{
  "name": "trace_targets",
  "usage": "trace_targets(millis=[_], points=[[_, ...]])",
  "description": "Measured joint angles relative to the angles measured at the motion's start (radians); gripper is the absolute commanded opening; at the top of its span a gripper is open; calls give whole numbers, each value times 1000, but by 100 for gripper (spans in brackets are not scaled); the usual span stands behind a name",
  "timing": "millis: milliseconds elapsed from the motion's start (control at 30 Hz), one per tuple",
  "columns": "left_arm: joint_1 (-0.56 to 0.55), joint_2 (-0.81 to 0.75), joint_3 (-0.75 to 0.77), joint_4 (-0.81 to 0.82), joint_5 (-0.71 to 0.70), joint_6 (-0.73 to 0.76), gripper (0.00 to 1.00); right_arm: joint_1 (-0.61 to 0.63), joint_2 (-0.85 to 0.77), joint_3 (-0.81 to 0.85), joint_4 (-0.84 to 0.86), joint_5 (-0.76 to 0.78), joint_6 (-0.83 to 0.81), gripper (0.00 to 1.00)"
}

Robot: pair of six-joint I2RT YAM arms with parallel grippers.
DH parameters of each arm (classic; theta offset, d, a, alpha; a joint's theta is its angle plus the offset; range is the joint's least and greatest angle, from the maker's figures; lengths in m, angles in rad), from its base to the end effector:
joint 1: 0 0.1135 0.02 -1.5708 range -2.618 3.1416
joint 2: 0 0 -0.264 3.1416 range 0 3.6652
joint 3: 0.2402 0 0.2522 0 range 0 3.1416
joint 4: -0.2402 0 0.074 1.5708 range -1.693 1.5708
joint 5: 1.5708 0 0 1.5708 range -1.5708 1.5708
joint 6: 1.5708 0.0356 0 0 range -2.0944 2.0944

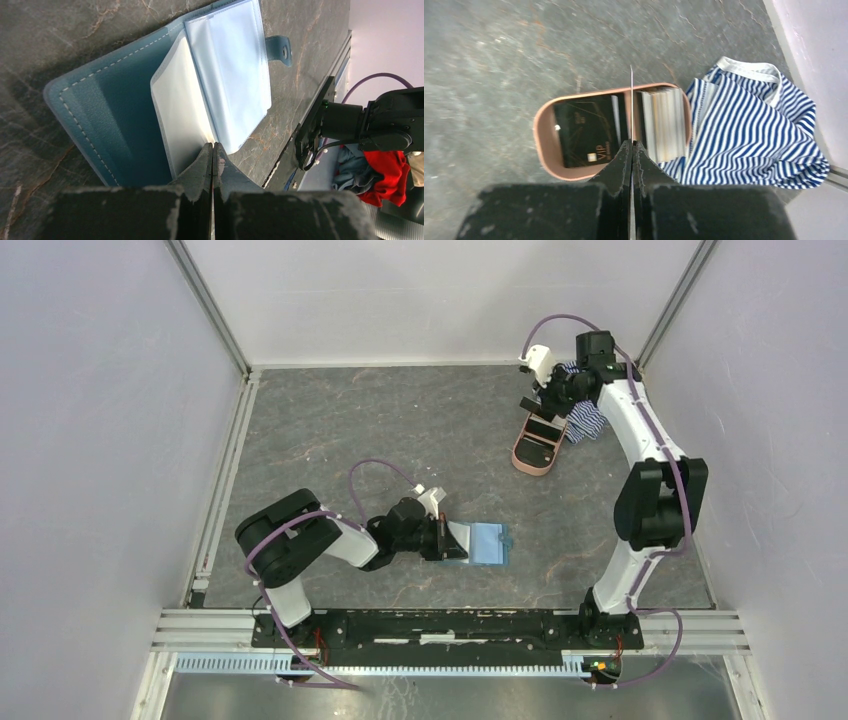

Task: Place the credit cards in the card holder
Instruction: Pick up the credit card from the storage box, then insert the credit card into the card holder.

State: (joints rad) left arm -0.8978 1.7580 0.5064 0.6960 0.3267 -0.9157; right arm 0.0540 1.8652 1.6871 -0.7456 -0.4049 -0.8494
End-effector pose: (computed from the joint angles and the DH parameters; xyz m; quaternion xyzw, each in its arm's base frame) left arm 0.1746 -0.2374 0.1023 0.0713 0.8630 -0.4653 0.1837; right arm 0.4113 0.0363 0.2966 -0.4629 0.8077 0.0551 0.3610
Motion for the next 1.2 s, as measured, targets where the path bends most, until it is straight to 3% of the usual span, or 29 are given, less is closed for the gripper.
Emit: trace_targets(millis=[167,400,767,900,1033,1200], points=[[4,0,13,-24,16,16,2,-3,-119,-78,-27,-138,92,0],[6,0,17,-31,26,26,2,-3,-446,-476,92,-379,350,0],[6,-20,10,-60,51,27,2,-3,-787,-1115,595,-587,958,0],[6,-27,1,-58,54,26,3,1,-819,-1252,711,-611,1093,0],[5,-39,-26,-40,77,24,6,16,-816,-1277,819,-627,1174,0],[6,-46,-55,8,97,-8,19,56,-787,-1339,996,-645,1291,0]])
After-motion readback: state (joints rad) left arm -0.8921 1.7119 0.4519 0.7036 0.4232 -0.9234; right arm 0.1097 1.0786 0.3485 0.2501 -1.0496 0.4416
